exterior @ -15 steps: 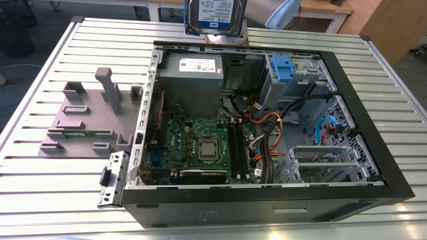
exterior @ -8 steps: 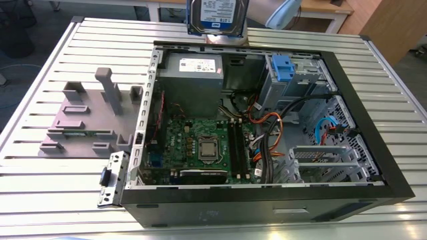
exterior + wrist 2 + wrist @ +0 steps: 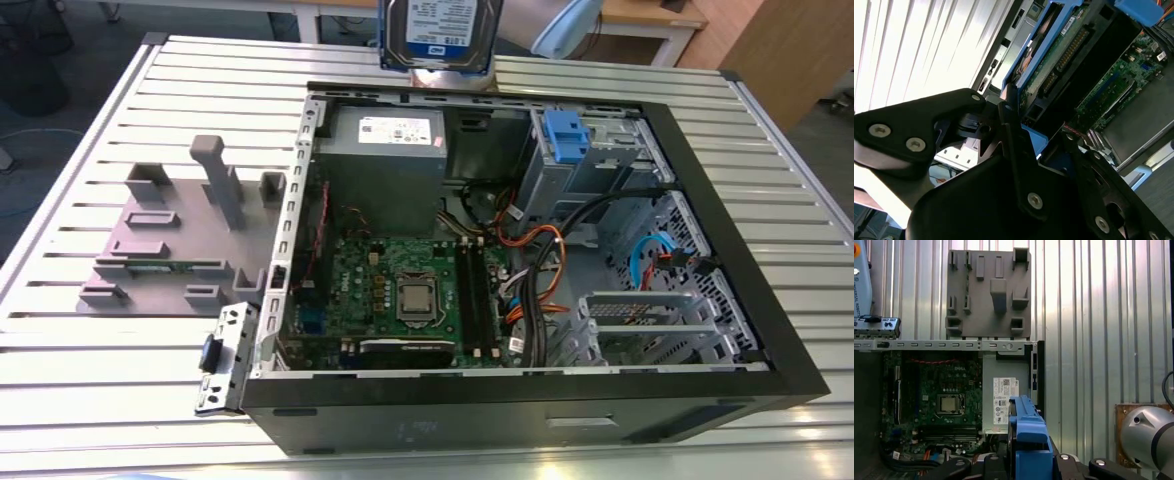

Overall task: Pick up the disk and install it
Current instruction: 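Pick up the disk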

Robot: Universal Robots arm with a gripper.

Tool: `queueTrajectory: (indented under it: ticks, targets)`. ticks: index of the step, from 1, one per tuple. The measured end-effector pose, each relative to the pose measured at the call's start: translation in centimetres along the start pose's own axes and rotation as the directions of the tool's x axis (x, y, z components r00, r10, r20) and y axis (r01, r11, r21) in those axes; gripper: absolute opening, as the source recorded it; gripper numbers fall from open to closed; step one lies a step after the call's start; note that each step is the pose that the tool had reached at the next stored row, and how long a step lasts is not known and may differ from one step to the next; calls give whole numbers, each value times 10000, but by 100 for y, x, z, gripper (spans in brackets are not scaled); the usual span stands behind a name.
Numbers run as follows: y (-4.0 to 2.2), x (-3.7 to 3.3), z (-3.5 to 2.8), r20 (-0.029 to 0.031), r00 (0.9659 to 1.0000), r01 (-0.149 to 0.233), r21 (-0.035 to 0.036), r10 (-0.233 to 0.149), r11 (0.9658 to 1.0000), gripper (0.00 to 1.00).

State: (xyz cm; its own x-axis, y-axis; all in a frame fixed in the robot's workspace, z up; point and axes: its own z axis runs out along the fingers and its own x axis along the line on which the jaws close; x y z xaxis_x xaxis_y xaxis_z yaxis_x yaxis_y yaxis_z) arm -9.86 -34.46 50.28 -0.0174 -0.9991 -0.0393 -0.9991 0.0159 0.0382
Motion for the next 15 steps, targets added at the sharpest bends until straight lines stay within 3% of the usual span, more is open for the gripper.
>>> queueTrajectory:
  ticks: [15]
  targets:
    - [-87,-1,-3,0,10000,0,0,0,10000,37]
